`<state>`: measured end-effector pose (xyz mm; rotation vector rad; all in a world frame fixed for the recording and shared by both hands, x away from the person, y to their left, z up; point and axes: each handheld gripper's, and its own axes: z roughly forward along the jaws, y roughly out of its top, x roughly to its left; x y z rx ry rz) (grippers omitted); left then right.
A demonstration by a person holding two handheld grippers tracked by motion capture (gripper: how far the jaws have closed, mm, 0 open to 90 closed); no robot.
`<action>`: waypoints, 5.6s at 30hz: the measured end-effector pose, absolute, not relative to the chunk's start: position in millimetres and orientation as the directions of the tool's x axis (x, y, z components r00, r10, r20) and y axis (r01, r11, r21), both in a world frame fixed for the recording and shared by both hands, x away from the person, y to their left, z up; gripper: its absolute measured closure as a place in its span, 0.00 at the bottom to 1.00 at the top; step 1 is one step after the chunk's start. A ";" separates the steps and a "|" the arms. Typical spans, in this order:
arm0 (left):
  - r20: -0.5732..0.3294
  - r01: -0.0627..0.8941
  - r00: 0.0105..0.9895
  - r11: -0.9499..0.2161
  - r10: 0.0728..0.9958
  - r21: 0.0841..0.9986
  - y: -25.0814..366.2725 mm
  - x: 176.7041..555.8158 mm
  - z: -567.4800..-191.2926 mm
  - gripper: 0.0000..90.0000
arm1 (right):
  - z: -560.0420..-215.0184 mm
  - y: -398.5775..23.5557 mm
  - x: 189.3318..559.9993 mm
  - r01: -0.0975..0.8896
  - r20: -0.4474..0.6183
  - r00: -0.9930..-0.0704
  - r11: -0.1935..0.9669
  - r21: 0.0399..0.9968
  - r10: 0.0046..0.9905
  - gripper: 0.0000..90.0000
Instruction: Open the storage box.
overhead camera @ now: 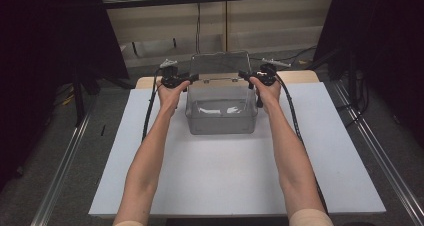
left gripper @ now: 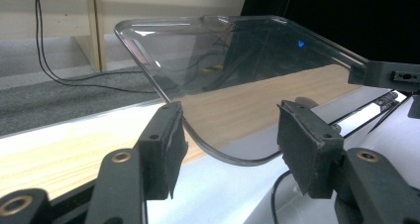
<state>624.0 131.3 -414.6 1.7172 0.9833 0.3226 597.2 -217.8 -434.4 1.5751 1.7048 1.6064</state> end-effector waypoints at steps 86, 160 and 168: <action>-0.087 0.169 0.624 -0.026 0.777 0.985 161.3 465.1 -385.6 0.06 | -389.9 -242.7 451.2 0.153 0.065 -0.344 -0.012 0.988 0.937 0.01; -0.197 0.295 0.434 0.068 0.879 0.953 239.8 298.5 -440.5 0.03 | -445.3 -294.7 259.9 0.178 -0.004 -0.190 0.038 0.983 0.982 0.00; -0.150 0.261 0.432 0.035 0.889 0.965 245.0 300.1 -439.8 0.03 | -444.0 -297.0 258.1 0.165 0.039 -0.184 -0.008 0.986 0.982 0.00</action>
